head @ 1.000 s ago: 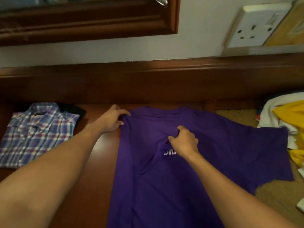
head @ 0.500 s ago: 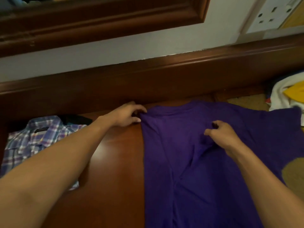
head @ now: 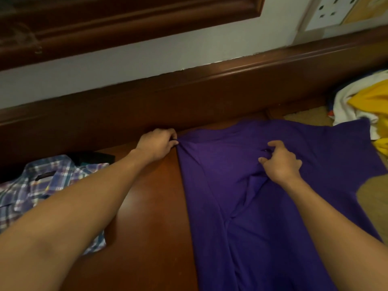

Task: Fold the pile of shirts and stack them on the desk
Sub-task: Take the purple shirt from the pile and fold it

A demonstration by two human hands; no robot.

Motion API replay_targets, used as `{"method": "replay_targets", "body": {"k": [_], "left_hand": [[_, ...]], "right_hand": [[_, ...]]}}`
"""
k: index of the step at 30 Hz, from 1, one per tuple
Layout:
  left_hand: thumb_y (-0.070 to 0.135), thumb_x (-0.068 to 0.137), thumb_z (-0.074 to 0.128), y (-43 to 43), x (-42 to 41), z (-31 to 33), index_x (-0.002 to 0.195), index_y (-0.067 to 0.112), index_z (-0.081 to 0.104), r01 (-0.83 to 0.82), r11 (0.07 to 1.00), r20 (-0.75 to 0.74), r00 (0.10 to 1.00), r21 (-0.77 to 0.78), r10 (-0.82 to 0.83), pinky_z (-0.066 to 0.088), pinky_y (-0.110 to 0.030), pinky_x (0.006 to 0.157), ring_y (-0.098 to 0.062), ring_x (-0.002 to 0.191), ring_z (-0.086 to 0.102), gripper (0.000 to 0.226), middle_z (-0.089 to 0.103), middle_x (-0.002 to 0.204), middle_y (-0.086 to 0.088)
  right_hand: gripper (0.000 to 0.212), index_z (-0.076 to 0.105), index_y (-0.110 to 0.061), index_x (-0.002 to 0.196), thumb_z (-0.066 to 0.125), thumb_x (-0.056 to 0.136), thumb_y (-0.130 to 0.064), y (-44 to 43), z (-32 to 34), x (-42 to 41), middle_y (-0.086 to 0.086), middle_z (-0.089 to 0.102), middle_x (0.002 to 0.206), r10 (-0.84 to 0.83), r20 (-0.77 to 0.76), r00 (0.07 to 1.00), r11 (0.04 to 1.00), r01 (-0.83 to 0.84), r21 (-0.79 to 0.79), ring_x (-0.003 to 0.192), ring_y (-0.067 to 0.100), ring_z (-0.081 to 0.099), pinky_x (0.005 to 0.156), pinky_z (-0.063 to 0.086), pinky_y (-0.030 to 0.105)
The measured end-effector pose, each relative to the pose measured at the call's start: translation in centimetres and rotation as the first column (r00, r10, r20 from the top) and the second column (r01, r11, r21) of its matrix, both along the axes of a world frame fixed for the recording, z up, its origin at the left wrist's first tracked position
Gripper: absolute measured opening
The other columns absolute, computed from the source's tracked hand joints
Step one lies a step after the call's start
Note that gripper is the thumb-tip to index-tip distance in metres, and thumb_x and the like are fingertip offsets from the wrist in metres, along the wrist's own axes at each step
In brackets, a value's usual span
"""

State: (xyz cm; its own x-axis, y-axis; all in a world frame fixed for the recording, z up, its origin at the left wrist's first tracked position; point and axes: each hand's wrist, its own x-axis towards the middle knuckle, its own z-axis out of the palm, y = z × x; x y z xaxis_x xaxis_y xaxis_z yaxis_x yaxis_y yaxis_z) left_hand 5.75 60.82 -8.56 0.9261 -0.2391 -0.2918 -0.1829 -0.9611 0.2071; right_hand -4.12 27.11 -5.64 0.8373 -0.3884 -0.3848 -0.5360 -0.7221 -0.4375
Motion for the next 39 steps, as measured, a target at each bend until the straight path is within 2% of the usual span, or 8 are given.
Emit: {"method": "replay_targets", "body": {"k": [6, 9, 11, 15, 21, 28, 33, 39], "left_hand": [[0.053, 0.094, 0.060, -0.9, -2.7, -0.3, 0.134, 0.031, 0.050, -0.040, 0.995, 0.033, 0.999, -0.092, 0.044, 0.054, -0.048, 0.092, -0.030, 0.111, 0.060, 0.047, 0.052, 0.124, -0.006], [0.038, 0.095, 0.064, -2.1, -5.7, 0.2, 0.133, 0.024, 0.054, -0.072, 0.984, 0.241, 0.964, -0.161, 0.110, 0.051, -0.047, 0.092, -0.033, 0.110, 0.057, 0.042, 0.049, 0.123, -0.010], [0.032, 0.093, 0.066, -3.5, -9.1, 0.7, 0.124, 0.025, 0.062, 0.119, 0.964, 0.326, 0.945, -0.238, -0.036, 0.051, -0.046, 0.088, -0.029, 0.103, 0.056, 0.032, 0.052, 0.114, -0.006], [0.035, 0.092, 0.063, -6.2, -17.5, 0.3, 0.113, 0.033, 0.069, 0.517, 0.803, 0.251, 0.853, -0.296, -0.457, 0.049, -0.038, 0.085, -0.020, 0.100, 0.055, 0.022, 0.057, 0.114, 0.002], [0.024, 0.091, 0.064, -9.3, -24.2, 0.5, 0.119, 0.039, 0.066, 0.711, 0.699, 0.086, 0.703, -0.079, -0.706, 0.035, -0.032, 0.078, -0.013, 0.106, 0.049, 0.031, 0.054, 0.137, 0.020], [0.031, 0.090, 0.063, -11.3, -25.8, 3.9, 0.121, 0.040, 0.063, 0.721, 0.645, -0.097, 0.683, 0.254, -0.724, 0.034, -0.032, 0.086, -0.016, 0.109, 0.047, 0.032, 0.051, 0.114, 0.010], [0.026, 0.084, 0.060, -12.0, -26.3, 5.5, 0.106, 0.039, 0.066, 0.738, 0.596, -0.121, 0.654, 0.316, -0.746, 0.036, -0.032, 0.084, -0.015, 0.106, 0.047, 0.026, 0.051, 0.115, 0.013], [0.018, 0.086, 0.055, -13.1, -25.9, 6.8, 0.104, 0.038, 0.053, 0.727, 0.639, -0.242, 0.686, 0.251, -0.686, 0.041, -0.035, 0.084, -0.017, 0.106, 0.059, 0.026, 0.062, 0.114, 0.010]], "right_hand": [[0.065, 0.042, -0.018, 0.145, 0.073, 0.091, -0.035, -0.4, -1.1, -2.2, 0.007, 0.066, 0.121, -0.024, 0.097, 0.995, 1.000, 0.025, -0.010, 0.121, 0.032, 0.056, 0.107, 0.031, 0.050], [0.038, 0.062, -0.018, 0.122, 0.073, 0.090, -0.035, -0.2, -0.3, -4.3, 0.002, 0.071, 0.105, -0.062, 0.225, 0.972, 0.998, 0.064, -0.003, 0.111, 0.028, 0.061, 0.099, 0.039, 0.047], [0.006, 0.069, -0.027, 0.092, 0.073, 0.088, -0.031, 0.2, 0.0, -7.0, 0.001, 0.076, 0.094, -0.010, 0.163, 0.987, 0.999, 0.005, 0.033, 0.101, 0.027, 0.068, 0.096, 0.048, 0.044], [0.016, 0.065, -0.039, 0.061, 0.066, 0.076, -0.034, 1.9, -0.9, -15.2, -0.001, 0.077, 0.081, 0.209, -0.101, 0.973, 0.970, -0.193, 0.151, 0.087, 0.023, 0.074, 0.083, 0.059, 0.040], [0.019, 0.076, -0.029, 0.095, 0.074, 0.083, -0.044, 4.1, -2.3, -28.5, -0.008, 0.077, 0.094, 0.274, -0.155, 0.949, 0.956, -0.251, 0.152, 0.097, 0.016, 0.071, 0.088, 0.054, 0.034], [0.037, 0.065, -0.031, 0.122, 0.068, 0.090, -0.049, 5.8, -1.6, -36.9, -0.009, 0.065, 0.115, 0.252, -0.088, 0.964, 0.956, -0.234, 0.175, 0.108, 0.013, 0.061, 0.098, 0.045, 0.031], [0.013, 0.068, -0.031, 0.102, 0.066, 0.095, -0.041, 7.0, -0.9, -38.1, -0.010, 0.055, 0.103, 0.222, -0.030, 0.975, 0.962, -0.214, 0.168, 0.092, 0.012, 0.059, 0.098, 0.043, 0.032], [0.019, 0.053, -0.029, 0.081, 0.065, 0.094, -0.025, 6.4, -0.7, -39.0, -0.008, 0.062, 0.073, 0.014, 0.043, 0.999, 0.912, -0.030, 0.409, 0.066, 0.004, 0.057, 0.064, 0.042, 0.022]]}}
